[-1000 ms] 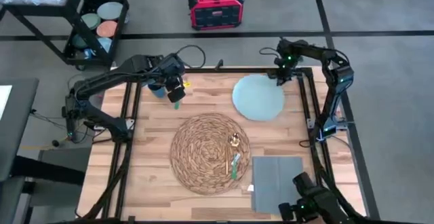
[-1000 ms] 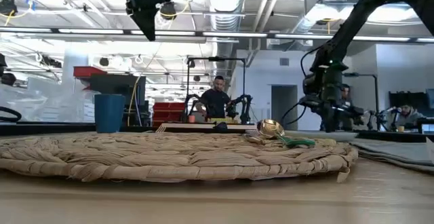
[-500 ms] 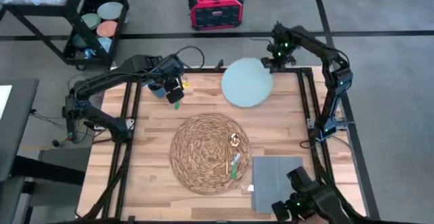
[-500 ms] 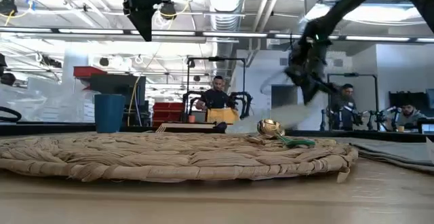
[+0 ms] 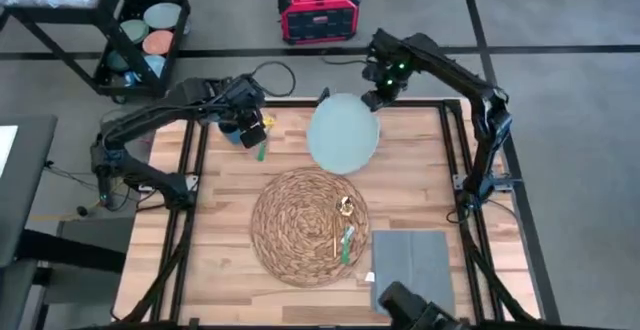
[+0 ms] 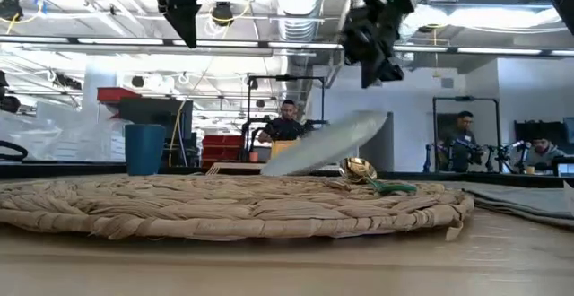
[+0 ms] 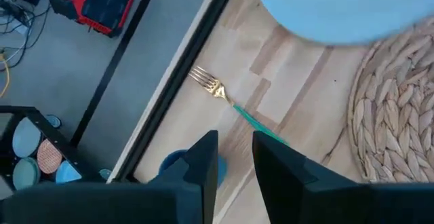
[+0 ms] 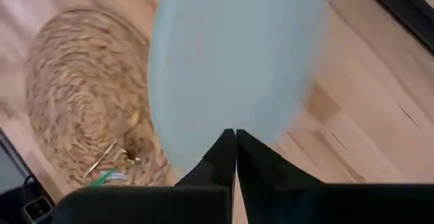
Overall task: Set table place
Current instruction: Put the light blue plate on the brown placemat to the left of the gold table knife
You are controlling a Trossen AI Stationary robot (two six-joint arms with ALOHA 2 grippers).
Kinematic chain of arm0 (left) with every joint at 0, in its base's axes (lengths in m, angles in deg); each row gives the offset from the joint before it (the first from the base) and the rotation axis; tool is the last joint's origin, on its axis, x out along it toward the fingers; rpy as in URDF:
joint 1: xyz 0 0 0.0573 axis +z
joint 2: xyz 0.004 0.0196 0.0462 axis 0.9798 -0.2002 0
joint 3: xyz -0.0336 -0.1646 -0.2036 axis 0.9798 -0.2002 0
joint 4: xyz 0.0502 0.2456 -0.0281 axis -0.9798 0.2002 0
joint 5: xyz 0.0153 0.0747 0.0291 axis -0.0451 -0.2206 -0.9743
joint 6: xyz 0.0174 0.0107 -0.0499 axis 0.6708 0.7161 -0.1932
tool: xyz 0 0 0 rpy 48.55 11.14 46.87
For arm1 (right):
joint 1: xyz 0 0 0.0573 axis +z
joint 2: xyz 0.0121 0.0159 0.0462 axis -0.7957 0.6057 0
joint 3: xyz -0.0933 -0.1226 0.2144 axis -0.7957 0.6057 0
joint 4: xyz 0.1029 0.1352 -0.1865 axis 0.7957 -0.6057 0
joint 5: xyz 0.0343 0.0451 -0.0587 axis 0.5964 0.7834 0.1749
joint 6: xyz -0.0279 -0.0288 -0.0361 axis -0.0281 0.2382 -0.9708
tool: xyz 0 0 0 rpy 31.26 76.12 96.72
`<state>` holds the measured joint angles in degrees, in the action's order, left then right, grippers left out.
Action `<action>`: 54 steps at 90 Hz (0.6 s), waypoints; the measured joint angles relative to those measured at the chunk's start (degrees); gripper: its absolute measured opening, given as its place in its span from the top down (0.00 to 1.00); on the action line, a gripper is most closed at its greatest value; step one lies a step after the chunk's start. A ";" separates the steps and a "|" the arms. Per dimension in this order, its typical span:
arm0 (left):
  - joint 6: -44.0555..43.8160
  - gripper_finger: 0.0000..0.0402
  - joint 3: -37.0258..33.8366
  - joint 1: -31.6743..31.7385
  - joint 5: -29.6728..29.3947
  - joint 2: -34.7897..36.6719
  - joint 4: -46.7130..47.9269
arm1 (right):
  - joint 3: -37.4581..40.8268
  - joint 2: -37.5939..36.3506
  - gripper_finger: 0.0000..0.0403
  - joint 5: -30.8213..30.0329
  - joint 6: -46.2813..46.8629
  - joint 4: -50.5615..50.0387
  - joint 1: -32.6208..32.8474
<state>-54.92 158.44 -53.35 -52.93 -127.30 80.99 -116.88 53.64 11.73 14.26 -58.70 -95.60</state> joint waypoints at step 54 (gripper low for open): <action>-0.17 0.81 0.02 1.53 0.14 1.20 0.05 | 4.08 0.11 0.86 -10.56 -7.22 5.97 -10.98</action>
<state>-55.09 158.46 -51.82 -52.79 -126.10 81.04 -112.80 53.75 1.18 7.04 -52.73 -106.57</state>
